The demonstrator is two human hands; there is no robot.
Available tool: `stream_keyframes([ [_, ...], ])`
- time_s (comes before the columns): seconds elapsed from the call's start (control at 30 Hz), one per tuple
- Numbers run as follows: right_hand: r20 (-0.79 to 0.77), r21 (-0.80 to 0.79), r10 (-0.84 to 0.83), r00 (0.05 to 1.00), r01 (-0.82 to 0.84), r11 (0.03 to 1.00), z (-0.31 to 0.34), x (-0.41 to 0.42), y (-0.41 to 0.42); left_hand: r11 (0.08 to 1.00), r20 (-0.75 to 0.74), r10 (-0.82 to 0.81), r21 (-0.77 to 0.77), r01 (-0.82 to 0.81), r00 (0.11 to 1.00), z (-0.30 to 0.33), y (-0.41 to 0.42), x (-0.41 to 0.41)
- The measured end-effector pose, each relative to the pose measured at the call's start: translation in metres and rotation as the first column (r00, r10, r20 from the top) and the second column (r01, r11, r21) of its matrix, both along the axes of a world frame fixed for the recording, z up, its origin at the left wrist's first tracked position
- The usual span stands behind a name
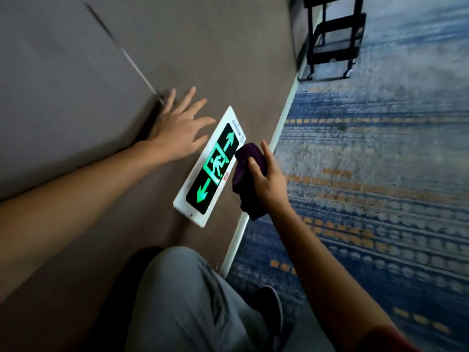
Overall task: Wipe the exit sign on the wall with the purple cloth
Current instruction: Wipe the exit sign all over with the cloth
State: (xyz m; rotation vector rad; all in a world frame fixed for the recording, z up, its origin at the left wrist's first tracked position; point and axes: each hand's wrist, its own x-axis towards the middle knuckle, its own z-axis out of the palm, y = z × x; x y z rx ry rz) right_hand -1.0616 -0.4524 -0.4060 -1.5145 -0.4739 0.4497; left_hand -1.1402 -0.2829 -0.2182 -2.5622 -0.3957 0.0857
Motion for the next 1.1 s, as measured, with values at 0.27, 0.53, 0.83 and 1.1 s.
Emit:
stream_keyframes([
  [0.27, -0.033, 0.016, 0.113, 0.993, -0.113, 0.994, -0.026, 0.019, 0.054, 0.968, -0.195, 0.068, 0.249, -0.018, 0.978, 0.04, 0.024, 0.026],
  [0.53, -0.106, 0.045, 0.057, 0.993, -0.052, 0.998, -0.04, 0.062, 0.079, 0.838, -0.375, 0.077, 0.526, 0.144, 0.924, 0.032, 0.058, 0.012],
  [0.83, -0.103, 0.058, 0.062, 0.993, -0.056, 0.997, -0.028, 0.09, 0.131, 0.841, -0.417, 0.112, 0.524, 0.138, 0.902, 0.028, 0.055, 0.025],
  [1.1, -0.042, 0.021, 0.064, 0.997, -0.063, 0.998, -0.013, 0.11, 0.165, 0.85, -0.444, 0.08, 0.498, 0.171, 0.892, 0.027, 0.06, 0.028],
])
